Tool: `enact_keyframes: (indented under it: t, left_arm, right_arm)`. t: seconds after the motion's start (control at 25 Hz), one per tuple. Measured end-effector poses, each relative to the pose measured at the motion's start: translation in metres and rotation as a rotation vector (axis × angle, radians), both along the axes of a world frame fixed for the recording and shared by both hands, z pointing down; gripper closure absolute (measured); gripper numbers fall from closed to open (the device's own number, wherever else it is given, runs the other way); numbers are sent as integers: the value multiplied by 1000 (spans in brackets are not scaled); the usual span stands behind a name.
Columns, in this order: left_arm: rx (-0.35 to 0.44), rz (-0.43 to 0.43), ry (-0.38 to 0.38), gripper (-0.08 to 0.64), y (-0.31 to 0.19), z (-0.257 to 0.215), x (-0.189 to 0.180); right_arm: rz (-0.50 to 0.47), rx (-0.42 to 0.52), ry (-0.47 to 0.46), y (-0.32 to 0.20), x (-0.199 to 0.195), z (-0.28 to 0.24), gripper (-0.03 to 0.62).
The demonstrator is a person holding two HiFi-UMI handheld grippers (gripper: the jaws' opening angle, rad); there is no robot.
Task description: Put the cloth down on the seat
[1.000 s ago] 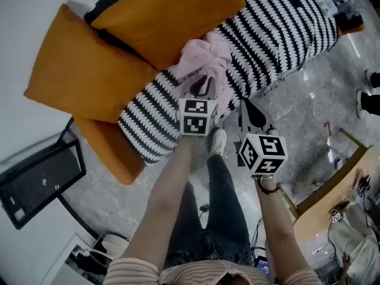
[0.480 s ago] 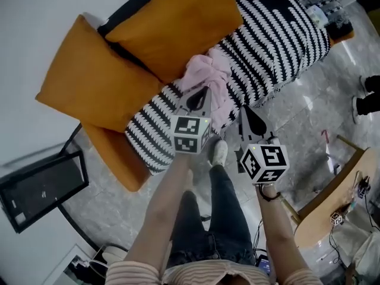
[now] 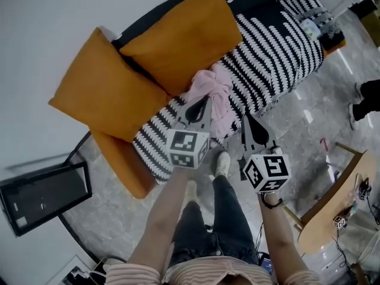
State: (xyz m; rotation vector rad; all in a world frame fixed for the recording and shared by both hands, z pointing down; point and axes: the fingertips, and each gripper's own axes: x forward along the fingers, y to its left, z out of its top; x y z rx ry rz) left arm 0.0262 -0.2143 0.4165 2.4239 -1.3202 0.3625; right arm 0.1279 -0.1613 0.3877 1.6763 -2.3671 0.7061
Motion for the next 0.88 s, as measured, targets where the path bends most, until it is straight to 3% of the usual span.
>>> enact_keyframes:
  t: [0.4,0.88]
  left_arm:
    - [42,-1,27,549,30,-46,-26]
    - [46,-5,30,549,68,-66,-51]
  right_arm:
    - [-9,58,12,19,-12,-33,586]
    - [5,97,10,50,-24,-58,586]
